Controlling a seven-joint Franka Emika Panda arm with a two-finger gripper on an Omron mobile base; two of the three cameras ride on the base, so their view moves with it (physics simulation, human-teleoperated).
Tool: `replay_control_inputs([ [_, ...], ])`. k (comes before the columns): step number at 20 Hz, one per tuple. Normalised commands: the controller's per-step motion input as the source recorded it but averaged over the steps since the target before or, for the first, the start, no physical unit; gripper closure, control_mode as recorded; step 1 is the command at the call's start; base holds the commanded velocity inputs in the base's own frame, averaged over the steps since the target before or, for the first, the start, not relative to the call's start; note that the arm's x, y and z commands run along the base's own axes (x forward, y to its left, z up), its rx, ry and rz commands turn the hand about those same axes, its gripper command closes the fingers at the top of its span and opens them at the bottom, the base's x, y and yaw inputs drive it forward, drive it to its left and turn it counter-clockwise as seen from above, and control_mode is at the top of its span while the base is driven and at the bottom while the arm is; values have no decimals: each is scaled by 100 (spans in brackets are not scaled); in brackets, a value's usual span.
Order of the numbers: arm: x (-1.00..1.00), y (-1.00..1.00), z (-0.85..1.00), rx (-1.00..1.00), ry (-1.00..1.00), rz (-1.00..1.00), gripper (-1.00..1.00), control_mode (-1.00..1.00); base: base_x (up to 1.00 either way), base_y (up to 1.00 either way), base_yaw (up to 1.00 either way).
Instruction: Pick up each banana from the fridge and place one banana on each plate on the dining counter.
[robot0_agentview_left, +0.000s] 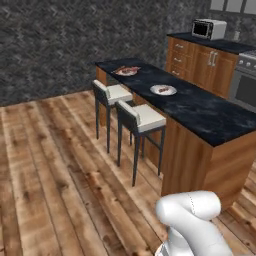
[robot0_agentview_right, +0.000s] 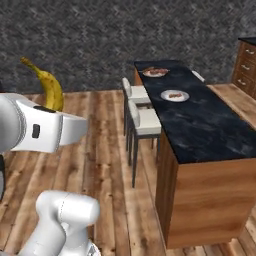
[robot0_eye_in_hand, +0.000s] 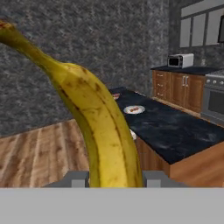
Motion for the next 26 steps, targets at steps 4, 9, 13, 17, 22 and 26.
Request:
replay_control_inputs([
  [4,0,0,0,0,0,0,100,100,76,100,-27],
  [9,0,0,0,0,0,0,100,100,80,99,-38],
  [13,0,0,0,0,0,0,100,100,74,85,-51],
  [17,0,0,0,0,0,0,100,100,67,71,-60],
  [22,0,0,0,0,0,0,100,100,64,67,-62],
  [26,0,0,0,0,0,0,100,100,61,71,-60],
])
